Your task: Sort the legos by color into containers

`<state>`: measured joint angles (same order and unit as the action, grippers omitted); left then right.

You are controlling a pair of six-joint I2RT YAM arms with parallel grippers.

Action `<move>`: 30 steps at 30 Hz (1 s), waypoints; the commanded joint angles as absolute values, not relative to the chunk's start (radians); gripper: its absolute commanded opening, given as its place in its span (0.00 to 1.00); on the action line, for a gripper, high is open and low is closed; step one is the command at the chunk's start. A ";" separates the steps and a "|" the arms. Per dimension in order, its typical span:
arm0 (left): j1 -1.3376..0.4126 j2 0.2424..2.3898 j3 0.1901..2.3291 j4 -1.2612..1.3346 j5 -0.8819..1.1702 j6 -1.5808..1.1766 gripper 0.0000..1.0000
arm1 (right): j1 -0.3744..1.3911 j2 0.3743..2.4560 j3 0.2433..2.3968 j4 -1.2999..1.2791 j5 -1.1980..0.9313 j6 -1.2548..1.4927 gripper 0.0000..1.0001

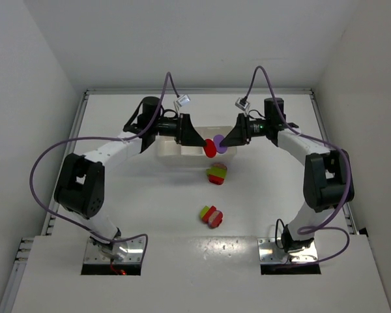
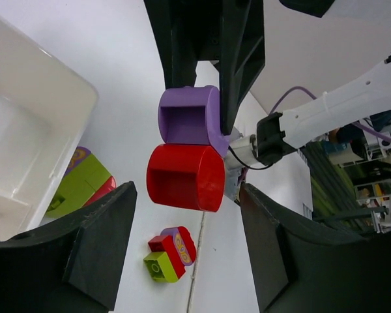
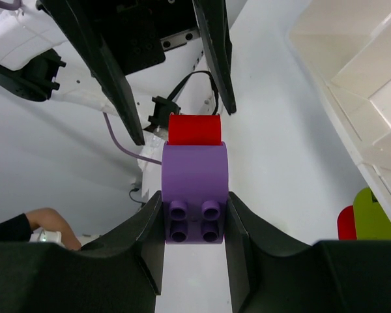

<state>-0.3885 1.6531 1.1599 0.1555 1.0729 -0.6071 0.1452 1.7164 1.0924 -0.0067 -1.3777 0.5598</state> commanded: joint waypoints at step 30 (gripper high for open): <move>-0.210 1.497 1.204 -0.273 0.378 -0.232 0.00 | 0.115 1.795 1.362 -0.339 -0.743 0.212 0.00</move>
